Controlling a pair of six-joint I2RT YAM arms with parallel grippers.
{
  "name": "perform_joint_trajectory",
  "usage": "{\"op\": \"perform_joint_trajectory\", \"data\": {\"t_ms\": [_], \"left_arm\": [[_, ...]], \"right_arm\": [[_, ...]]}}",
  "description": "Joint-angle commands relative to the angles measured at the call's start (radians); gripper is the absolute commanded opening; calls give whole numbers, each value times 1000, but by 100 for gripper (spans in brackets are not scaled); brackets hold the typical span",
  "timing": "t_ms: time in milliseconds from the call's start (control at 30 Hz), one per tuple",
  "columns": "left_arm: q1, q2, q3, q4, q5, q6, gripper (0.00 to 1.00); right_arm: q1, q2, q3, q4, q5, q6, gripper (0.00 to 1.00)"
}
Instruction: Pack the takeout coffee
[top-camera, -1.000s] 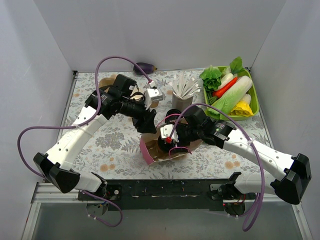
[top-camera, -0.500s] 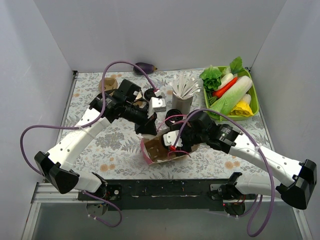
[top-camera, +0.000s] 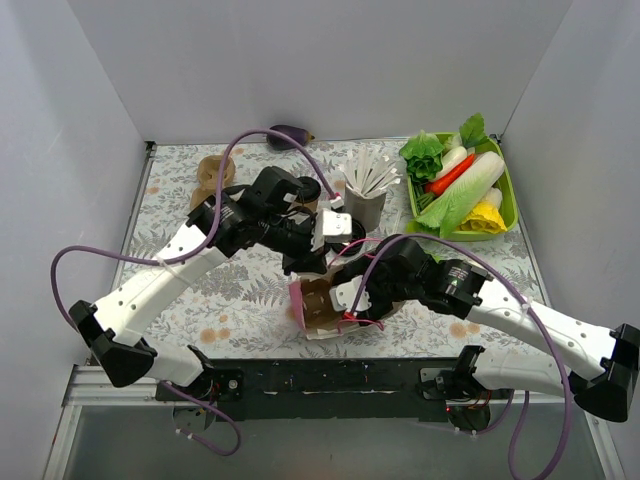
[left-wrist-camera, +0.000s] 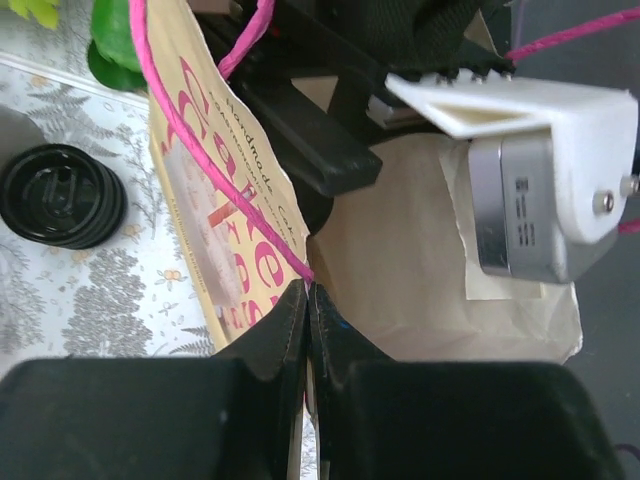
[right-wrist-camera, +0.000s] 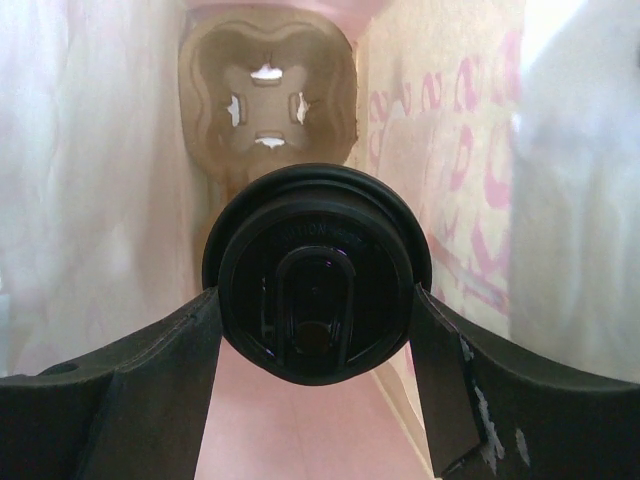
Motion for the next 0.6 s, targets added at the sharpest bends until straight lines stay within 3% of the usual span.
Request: {"op": "perform_joint_trajectory", "data": {"t_ms": [0,167,267,567], "left_arm": [[-25,34,110,-23,-37,13,0],[-28,92,236,-75,-50,4,0],[-32,101,234,-86,-45,0,0],[-57,14,14,54,-135,8,0]], "right_arm": [[26,-1,72,-20,53,9,1],[41,-10,90,-54,70,32,1],[41,-20,75,-65,87,41,1],[41,-40,-22,66,55,130,1]]}}
